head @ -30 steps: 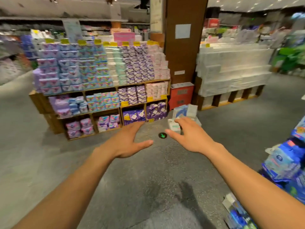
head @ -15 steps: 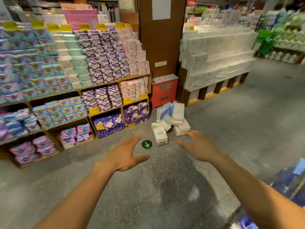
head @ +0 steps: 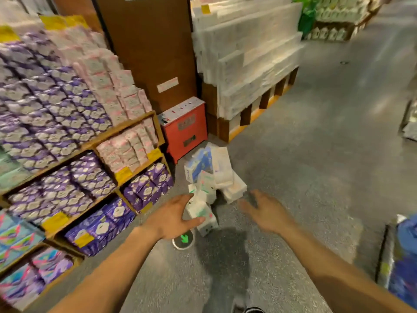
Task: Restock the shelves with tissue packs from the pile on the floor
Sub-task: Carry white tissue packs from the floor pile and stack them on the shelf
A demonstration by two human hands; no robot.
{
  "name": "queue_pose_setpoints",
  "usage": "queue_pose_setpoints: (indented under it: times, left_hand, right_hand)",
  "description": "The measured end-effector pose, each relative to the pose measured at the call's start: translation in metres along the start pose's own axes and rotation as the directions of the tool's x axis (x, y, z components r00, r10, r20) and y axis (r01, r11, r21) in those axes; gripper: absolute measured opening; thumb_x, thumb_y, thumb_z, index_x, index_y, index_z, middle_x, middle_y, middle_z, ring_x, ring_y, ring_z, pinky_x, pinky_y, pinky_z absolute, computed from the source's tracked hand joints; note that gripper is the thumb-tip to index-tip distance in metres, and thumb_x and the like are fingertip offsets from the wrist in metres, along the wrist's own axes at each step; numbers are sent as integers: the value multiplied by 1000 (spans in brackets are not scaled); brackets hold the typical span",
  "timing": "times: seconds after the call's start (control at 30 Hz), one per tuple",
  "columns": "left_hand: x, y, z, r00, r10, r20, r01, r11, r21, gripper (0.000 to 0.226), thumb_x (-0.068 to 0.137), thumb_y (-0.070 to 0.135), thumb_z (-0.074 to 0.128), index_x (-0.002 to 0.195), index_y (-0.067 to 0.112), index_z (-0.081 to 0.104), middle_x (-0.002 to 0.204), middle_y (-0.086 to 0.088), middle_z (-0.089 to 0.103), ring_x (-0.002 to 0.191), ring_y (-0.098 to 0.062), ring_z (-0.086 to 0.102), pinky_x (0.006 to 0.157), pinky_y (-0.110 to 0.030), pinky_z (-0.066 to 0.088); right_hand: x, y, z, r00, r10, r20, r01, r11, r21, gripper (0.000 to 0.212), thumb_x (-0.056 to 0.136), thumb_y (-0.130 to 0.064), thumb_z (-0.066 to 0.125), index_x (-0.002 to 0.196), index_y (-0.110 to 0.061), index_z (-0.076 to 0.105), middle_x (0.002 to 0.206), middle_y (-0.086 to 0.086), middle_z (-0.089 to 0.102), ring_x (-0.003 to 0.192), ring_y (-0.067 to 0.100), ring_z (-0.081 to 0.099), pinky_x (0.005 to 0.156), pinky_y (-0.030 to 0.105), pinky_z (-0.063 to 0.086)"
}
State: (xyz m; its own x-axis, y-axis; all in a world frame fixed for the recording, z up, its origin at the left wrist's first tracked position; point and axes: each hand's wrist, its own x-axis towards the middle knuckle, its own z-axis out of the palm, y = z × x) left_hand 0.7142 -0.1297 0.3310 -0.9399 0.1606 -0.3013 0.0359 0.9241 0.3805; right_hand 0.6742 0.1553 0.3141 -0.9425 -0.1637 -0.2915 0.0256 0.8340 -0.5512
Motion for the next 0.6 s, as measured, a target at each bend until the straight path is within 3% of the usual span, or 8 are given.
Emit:
queue_pose_setpoints:
  times: [0.07,0.17,0.33,0.4,0.5,0.6]
  left_hand:
    - [69,-10,-19,998,47,43,-48,998,28,88,88,72,50,157,27,22,161,3,32,145,-18,33,116,-31,30]
    - [178,-34,-39,995,85,57,-89,994,61,82,91,68,52,156,25,25,158,2,37,143,-21,35,113,-33,33]
    - [347,-83,-52,994,63,90,-70,994,82,108,75,91,34,159,24,22,163,3,28,147,-17,31,118,-28,27]
    - [401,-98,-58,990,78,115,-92,989,113,110,72,95,29,158,27,20,163,2,29,146,-18,32,117,-30,29]
    - [473,-124,-62,982,73,175,-97,987,130,84,88,74,48,157,33,21,162,7,29,146,-19,32,115,-32,30]
    - [546,-160,-57,969,124,212,-147,985,95,89,81,85,45,154,36,29,156,8,39,138,-19,44,110,-38,41]
  right_hand:
    - [61,-3,-5,998,61,-3,-61,998,7,55,99,-65,43,126,-19,53,120,8,61,103,26,61,78,32,44]
    - [164,-2,0,993,117,-26,-116,993,25,77,94,-76,34,138,-15,52,127,13,63,112,33,62,93,42,53]
    - [330,-3,6,990,143,4,-143,990,-1,70,95,-74,31,130,-17,53,116,11,65,99,29,63,84,42,54]
    - [381,-6,9,985,171,1,-171,985,13,76,91,-80,28,130,-20,54,113,8,67,97,27,65,85,43,56]
    - [445,-10,26,975,219,-23,-218,976,21,75,93,-77,30,138,-22,52,130,9,64,113,29,63,95,42,53]
    - [500,-15,52,954,300,-27,-298,953,47,73,98,-70,32,147,-17,44,146,10,55,130,31,55,106,43,43]
